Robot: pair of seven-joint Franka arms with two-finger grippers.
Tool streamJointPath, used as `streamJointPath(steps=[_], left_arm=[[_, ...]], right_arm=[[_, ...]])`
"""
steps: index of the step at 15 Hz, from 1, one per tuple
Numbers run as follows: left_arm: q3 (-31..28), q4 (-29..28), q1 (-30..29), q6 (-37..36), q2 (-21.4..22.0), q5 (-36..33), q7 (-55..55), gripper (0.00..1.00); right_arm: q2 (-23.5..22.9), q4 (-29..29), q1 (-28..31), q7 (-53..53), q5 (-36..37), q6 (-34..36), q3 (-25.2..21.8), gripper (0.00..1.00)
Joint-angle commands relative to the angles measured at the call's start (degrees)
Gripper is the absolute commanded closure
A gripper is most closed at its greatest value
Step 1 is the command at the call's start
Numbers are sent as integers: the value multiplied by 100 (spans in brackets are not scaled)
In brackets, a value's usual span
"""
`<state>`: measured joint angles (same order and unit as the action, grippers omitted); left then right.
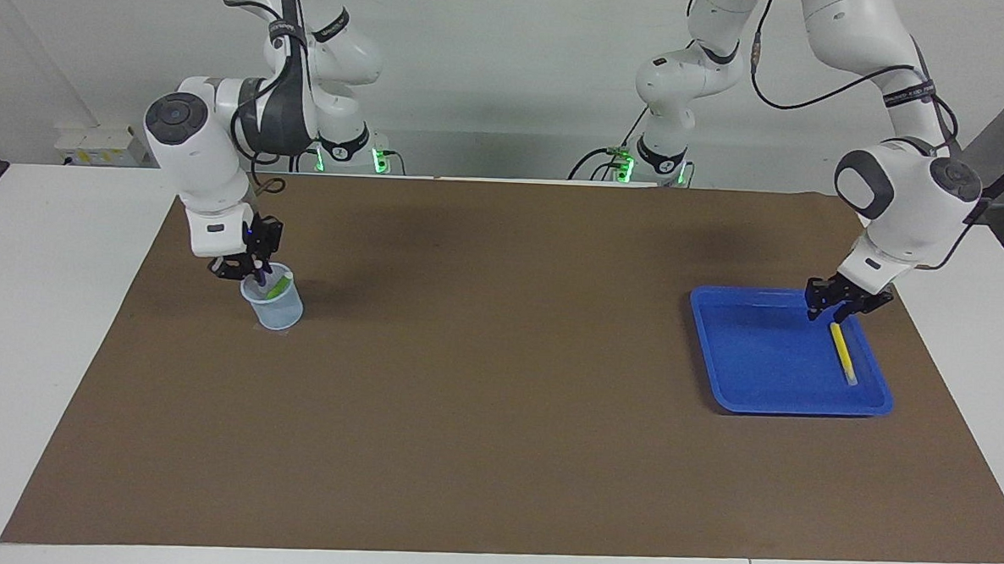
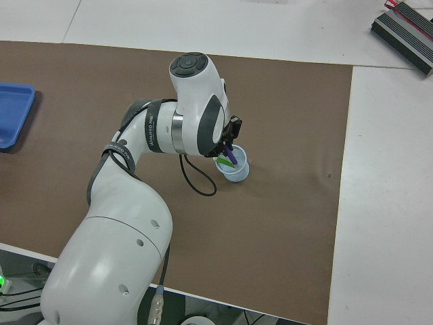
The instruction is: Transfer and insert pens with both arms
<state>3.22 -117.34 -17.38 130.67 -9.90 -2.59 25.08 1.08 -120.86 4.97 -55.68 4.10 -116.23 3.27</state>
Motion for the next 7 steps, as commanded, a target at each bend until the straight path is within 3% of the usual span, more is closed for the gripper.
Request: streamJointPath(steps=[1, 2, 7], left_arm=[[29, 509, -63, 169, -520, -452, 286, 51], [38, 641, -142, 195, -678, -488, 348, 50], [38, 914, -160, 275, -1004, -514, 515, 49]], right_arm=[[200, -201, 75, -57, 12, -137, 77, 16], [191, -175, 57, -66, 3, -137, 77, 9], [147, 71, -5, 433, -646, -58, 173, 0]])
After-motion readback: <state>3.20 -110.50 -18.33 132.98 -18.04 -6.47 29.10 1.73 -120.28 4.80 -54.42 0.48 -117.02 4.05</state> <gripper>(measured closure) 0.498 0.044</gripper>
